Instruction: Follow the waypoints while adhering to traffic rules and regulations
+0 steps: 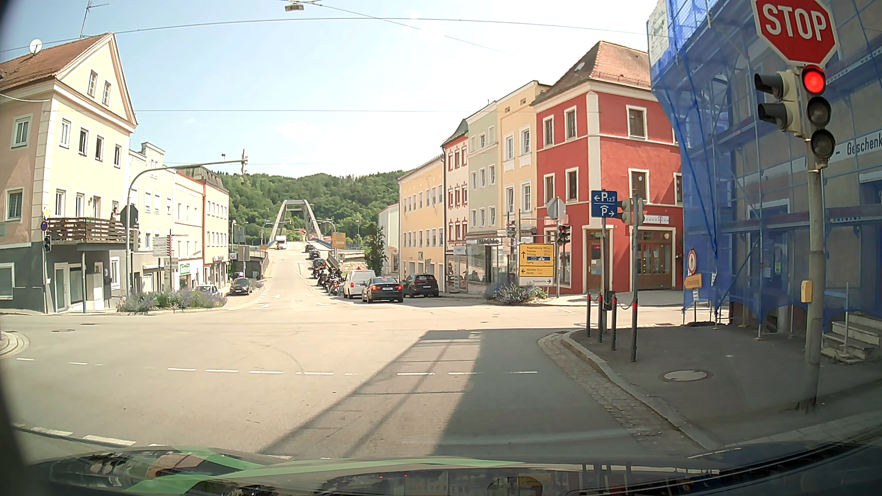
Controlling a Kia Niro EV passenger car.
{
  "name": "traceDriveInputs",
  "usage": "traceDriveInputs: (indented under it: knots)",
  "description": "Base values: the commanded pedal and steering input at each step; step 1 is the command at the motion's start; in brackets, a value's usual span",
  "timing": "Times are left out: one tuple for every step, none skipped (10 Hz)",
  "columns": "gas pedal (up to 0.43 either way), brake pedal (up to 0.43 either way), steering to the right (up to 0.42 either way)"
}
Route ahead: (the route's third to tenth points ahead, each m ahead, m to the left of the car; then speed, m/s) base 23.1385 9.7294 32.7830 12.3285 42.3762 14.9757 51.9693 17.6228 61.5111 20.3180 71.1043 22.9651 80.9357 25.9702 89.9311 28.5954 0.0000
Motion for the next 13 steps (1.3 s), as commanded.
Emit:
traceDriveInputs:
  knots:
    - [0.0, 0.311, 0.021]
    - [0.0, 0.311, 0.021]
    - [0.0, 0.311, 0.021]
    - [0.0, 0.311, 0.021]
    - [0.0, 0.311, 0.021]
    - [0.0, 0.311, 0.021]
    - [0.0, 0.317, 0.021]
    - [0.0, 0.311, 0.021]
    - [0.0, 0.311, 0.021]
    - [0.0, 0.293, 0.021]
    - [0.0, 0.299, 0.021]
    - [0.0, 0.305, 0.021]
    - [0.0, 0.305, 0.021]
